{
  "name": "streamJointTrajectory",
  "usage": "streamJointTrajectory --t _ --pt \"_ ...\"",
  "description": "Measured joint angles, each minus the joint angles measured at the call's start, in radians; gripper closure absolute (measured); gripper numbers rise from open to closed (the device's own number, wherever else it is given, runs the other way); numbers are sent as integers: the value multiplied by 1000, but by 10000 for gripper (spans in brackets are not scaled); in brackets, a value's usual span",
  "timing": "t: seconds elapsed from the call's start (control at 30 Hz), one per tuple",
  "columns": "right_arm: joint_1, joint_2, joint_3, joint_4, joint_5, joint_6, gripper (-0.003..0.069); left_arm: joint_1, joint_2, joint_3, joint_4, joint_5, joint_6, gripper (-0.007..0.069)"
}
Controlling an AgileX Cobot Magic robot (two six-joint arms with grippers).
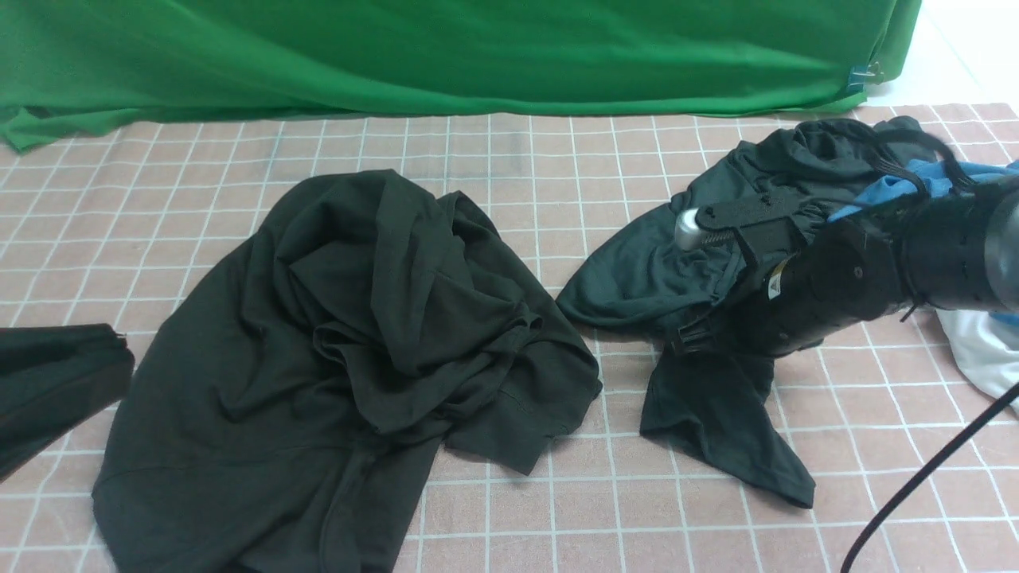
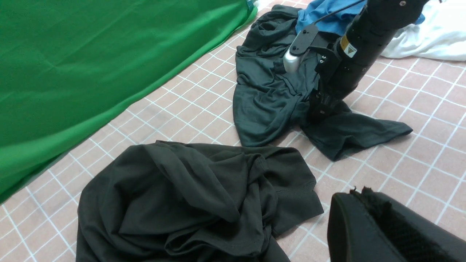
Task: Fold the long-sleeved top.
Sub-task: Spread the long sleeves with your arms and place them on the tabletop
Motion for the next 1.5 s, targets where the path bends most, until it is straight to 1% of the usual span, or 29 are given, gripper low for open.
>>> streamJointTrajectory --t 0.07,0.1,0.13,0.2,0.27,0.33,0.37,0.43,0.47,0.5,0.53,0.6,0.7,0.77,0.8,0.83,0.87,0.9,0.93,0.97,1.03,1.13,1.2,1.27,1.3,1.37,1.4,1.43,1.5 --pt "-1 5 -13 3 -9 -60 357 0 0 6 0 0 0 603" --pt "-1 5 -14 3 -10 -66 375 0 0 6 0 0 0 603" --pt "-1 6 -33 7 -3 -121 521 0 0 17 0 0 0 603" --pt "-9 1 -67 7 17 -150 576 0 0 33 -1 0 0 603" --pt "-26 -20 -135 0 39 -168 583 0 0 50 -6 0 0 603" --pt "-64 -58 -236 -22 63 -173 583 0 0 63 -21 0 0 603" --pt "-64 -58 -236 -22 63 -173 583 0 0 65 -21 0 0 603" --pt "-145 -107 -419 -63 103 -173 583 0 0 68 -28 0 0 603" --pt "-158 -112 -433 -65 111 -173 583 0 0 68 -28 0 0 603" --pt "-220 -126 -574 -76 142 -171 583 0 0 68 -33 0 0 603" --pt "-254 -129 -641 -79 152 -166 583 0 0 69 -37 0 -2 603" --pt "-280 -130 -678 -82 153 -160 583 0 0 69 -38 1 -3 603" --pt "-370 -136 -817 -90 115 -98 580 0 0 72 -38 6 -3 603" --pt "-395 -139 -839 -91 92 -73 554 0 0 72 -38 8 -3 603" --pt "-408 -140 -842 -92 90 -64 507 0 0 72 -40 9 -3 603" --pt "-410 -140 -842 -92 94 -63 487 0 0 72 -40 9 -3 603" --pt "-413 -132 -842 -92 113 -62 398 0 0 72 -43 11 -3 603" --pt "-413 -125 -842 -92 135 -61 337 0 0 72 -45 11 -4 603" --pt "-413 -119 -842 -92 148 -61 305 0 0 72 -45 11 -4 603" --pt "-413 -102 -842 -92 206 -61 191 0 0 73 -45 14 -10 603" --pt "-413 -77 -838 -91 320 -62 50 0 0 73 -45 17 -21 603" --pt "-411 -64 -832 -89 448 -68 -11 0 0 73 -45 32 -32 603" --pt "-398 -75 -832 -88 523 -83 -11 0 0 73 -40 40 -42 603" --pt "-360 -101 -832 -84 584 -109 29 0 0 73 -17 46 -79 603" --pt "-329 -118 -827 -79 611 -121 64 0 0 73 2 46 -105 603" --pt "-245 -160 -787 -65 638 -142 146 0 0 73 44 49 -156 603" --pt "-195 -181 -763 -61 638 -148 172 0 0 73 63 49 -176 603" --pt "-116 -209 -708 -57 634 -173 207 0 0 73 93 51 -207 603" --pt "-20 -233 -623 -50 618 -227 231 0 0 73 122 57 -233 603"
